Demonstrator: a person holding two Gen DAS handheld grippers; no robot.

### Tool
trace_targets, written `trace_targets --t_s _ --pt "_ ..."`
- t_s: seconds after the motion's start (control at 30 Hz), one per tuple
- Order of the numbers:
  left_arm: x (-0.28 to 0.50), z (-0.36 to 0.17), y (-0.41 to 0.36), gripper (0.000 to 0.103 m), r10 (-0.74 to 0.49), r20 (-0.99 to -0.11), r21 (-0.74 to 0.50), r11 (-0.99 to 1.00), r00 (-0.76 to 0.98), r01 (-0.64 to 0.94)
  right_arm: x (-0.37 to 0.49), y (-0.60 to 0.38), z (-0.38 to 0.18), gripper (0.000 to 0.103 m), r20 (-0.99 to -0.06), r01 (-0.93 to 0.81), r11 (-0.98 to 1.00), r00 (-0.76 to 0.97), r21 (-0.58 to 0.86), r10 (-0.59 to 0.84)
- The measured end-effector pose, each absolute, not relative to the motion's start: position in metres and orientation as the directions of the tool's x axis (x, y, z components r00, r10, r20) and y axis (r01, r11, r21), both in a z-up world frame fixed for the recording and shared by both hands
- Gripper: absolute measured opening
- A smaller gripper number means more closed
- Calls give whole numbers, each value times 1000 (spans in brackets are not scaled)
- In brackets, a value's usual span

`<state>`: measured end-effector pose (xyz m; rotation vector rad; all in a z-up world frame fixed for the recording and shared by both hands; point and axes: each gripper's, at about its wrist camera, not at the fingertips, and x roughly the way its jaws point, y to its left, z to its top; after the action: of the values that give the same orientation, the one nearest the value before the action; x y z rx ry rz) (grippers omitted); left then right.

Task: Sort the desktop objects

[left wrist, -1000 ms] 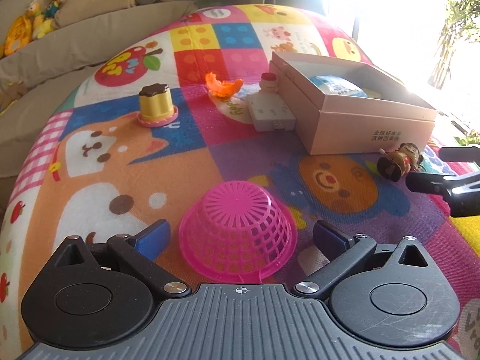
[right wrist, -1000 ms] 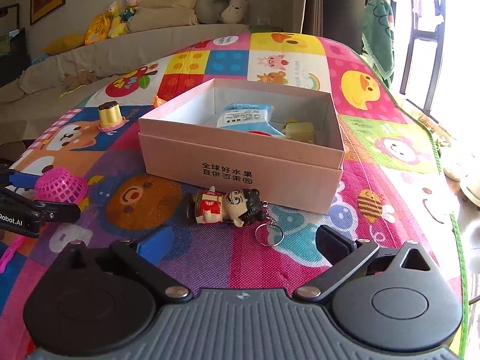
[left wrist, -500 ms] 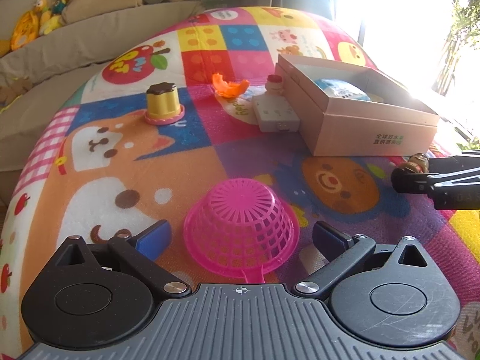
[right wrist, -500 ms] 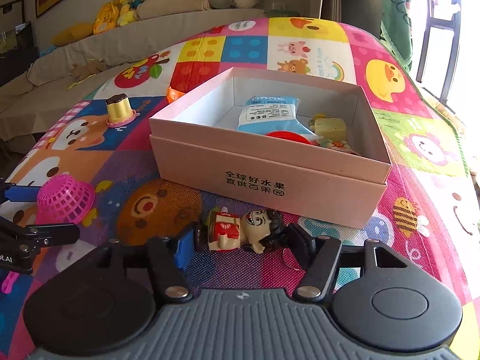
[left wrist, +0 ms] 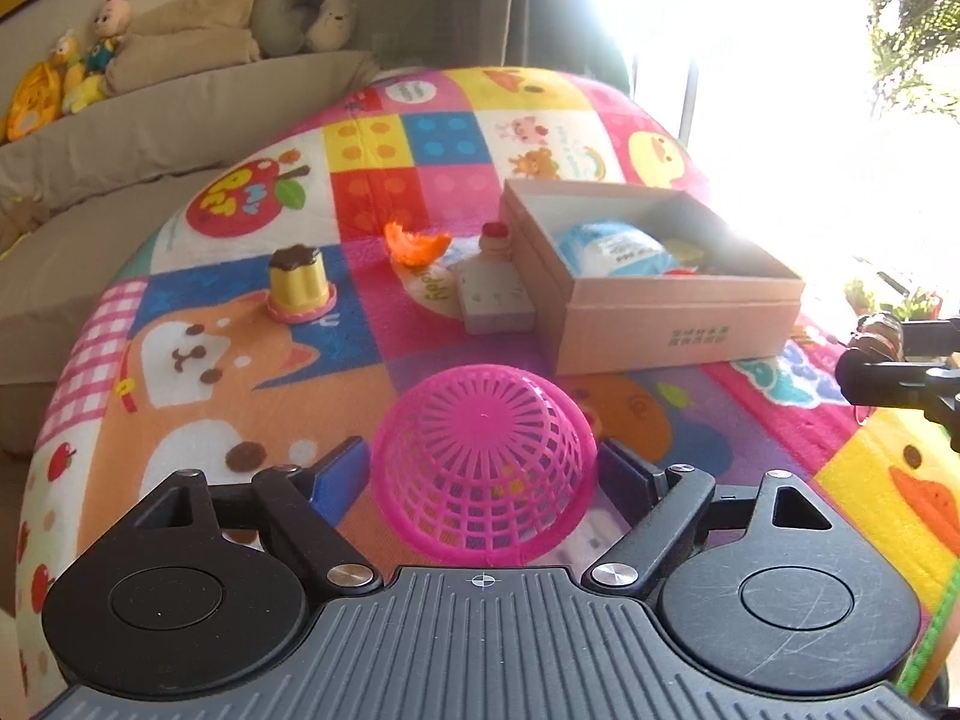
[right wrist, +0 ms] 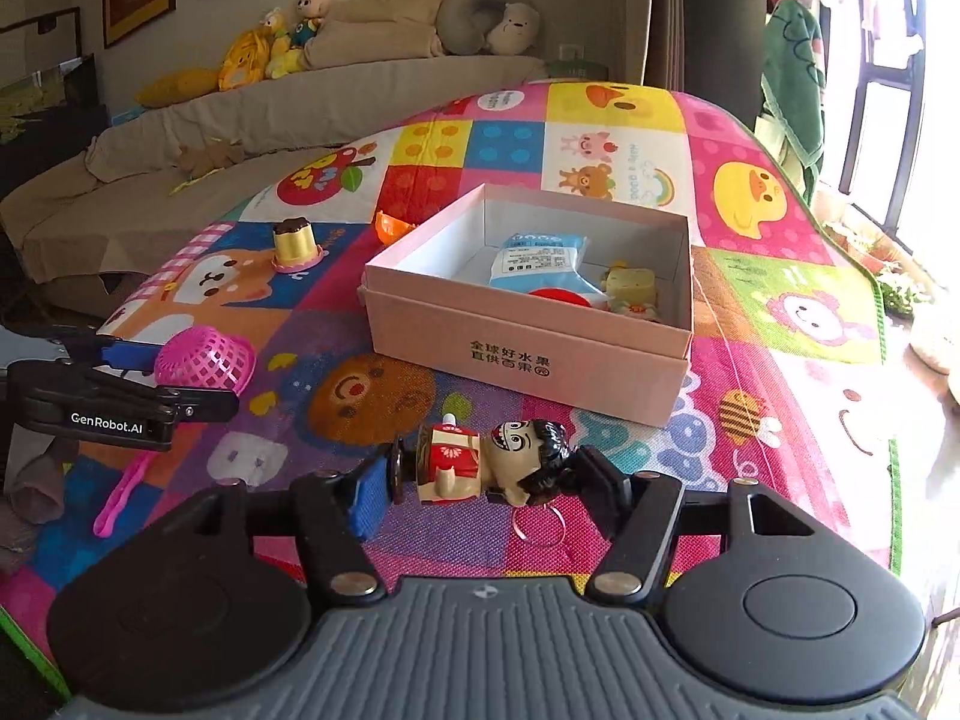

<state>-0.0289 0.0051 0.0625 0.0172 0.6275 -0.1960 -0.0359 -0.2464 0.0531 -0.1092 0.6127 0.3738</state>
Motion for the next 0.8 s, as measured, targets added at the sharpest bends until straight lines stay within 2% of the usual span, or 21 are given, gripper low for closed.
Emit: trace_targets --t_s 0.2,0.3,0.4,0.5,0.63,0.7,0.8 --pt "-8 150 -26 88 -250 -385 41 957 888 287 -39 -276 141 64 -370 -319 948 879 10 300" --pt "24 171 -54 88 -282 -335 88 941 899 328 -31 -289 166 64 -291 -271 962 921 -6 258" --pt "70 174 -80 88 -307 -351 94 928 885 360 -18 -298 169 64 -268 -247 969 934 -6 236" --pt "120 166 -99 88 -329 -391 50 925 860 377 0 -304 158 64 -292 -236 972 928 16 230" --pt "178 130 -118 88 -337 -508 -25 926 793 377 26 -310 132 64 -352 -211 976 911 52 216" --pt "193 110 -125 90 -365 -565 -62 913 740 403 35 -312 123 64 -369 -206 977 905 59 213" --pt "191 91 -124 95 -367 -583 -63 910 725 410 47 -315 114 64 -386 -196 978 899 71 208"
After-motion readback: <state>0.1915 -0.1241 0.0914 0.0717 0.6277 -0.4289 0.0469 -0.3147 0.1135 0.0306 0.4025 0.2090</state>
